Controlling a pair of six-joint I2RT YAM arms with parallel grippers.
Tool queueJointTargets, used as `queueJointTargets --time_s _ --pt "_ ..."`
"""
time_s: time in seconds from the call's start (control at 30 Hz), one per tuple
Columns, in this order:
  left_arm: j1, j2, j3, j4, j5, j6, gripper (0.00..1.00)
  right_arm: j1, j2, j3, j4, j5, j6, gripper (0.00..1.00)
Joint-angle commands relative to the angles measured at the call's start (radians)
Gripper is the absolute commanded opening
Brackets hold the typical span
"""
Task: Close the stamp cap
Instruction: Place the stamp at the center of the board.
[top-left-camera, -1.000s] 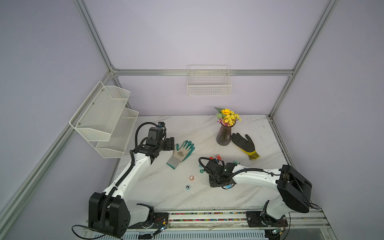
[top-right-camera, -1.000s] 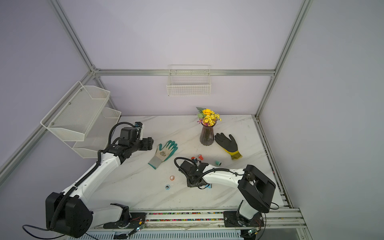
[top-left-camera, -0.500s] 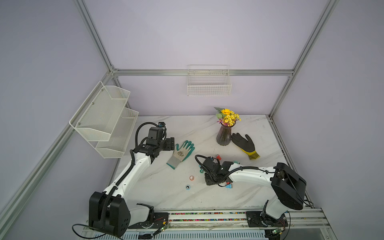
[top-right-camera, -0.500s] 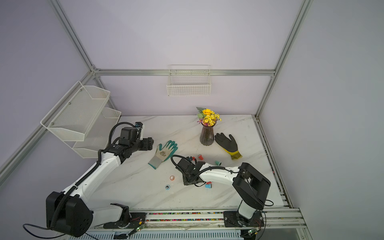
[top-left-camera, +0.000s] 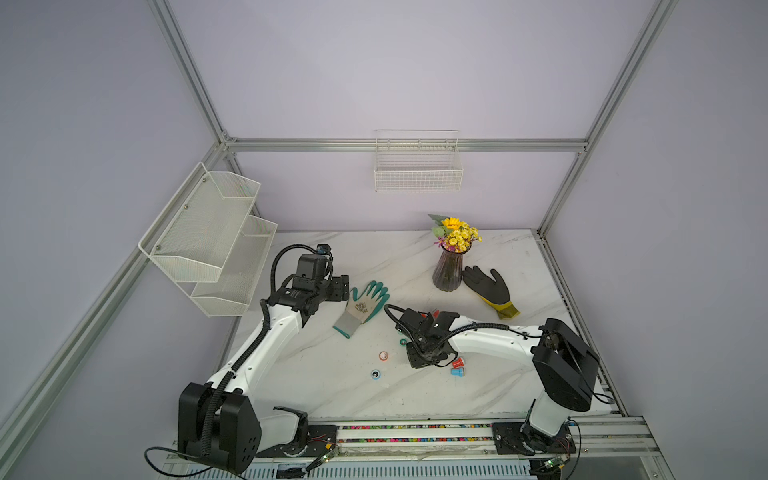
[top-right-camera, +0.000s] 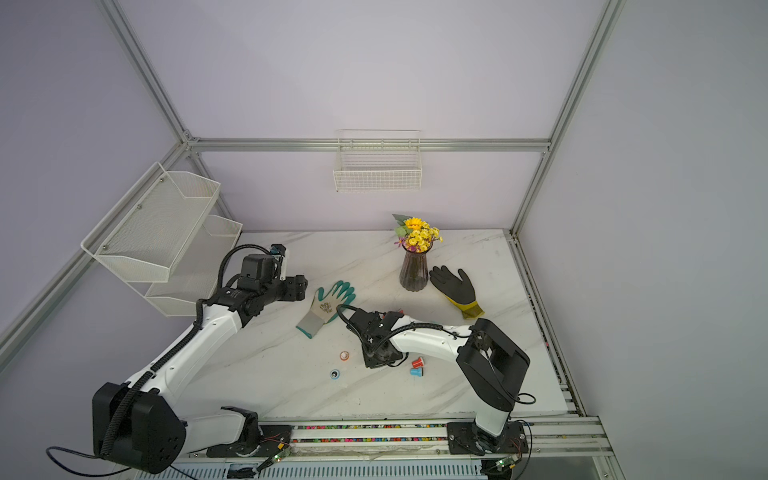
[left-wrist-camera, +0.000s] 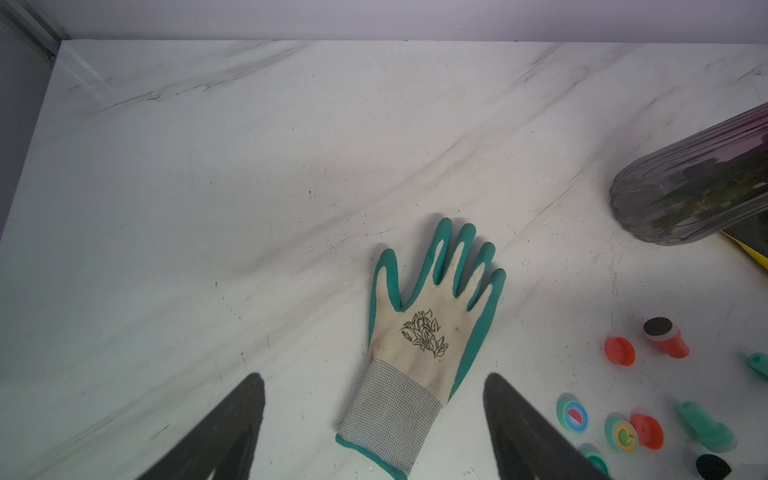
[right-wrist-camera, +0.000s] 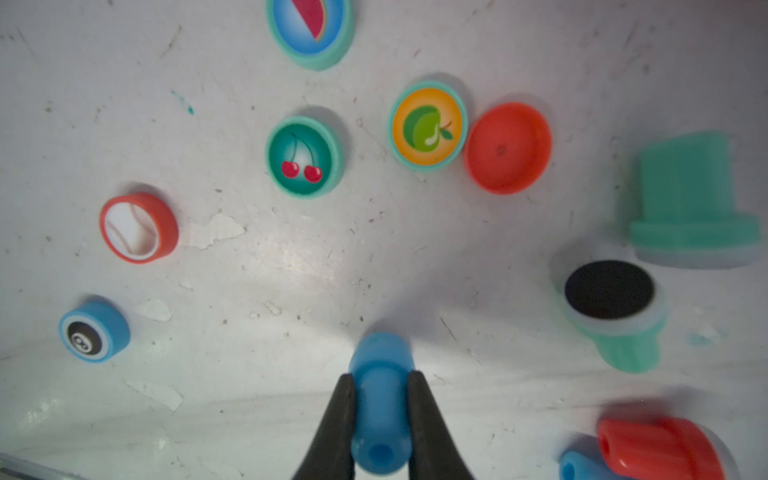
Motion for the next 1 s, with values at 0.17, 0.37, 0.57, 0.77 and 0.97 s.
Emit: queueJointTargets --time_s 0.17,0.37,0.57,0.77,0.97 --pt "0.006 -0.012 0.042 0.021 -0.025 0.035 0.82 -0.211 -0.120 0.111 -0.119 -0.038 -0.133 0.00" --pt "0.006 -0.004 0.040 0.022 -0.028 0.037 0.82 -0.415 -0.069 0.123 -0.112 -0.037 -0.282 0.00" --pt "0.006 0.002 0.041 0.017 -0.041 0.041 0.82 -0.540 0.045 0.127 -0.046 -0.062 -0.366 0.00" --pt "0.007 0.007 0.041 0.016 -0.047 0.042 0.82 -0.568 0.115 0.121 0.020 -0.037 -0.387 0.00" --pt "0.006 0.009 0.044 0.012 -0.048 0.042 0.82 -0.569 0.145 0.104 0.058 -0.005 -0.392 0.01"
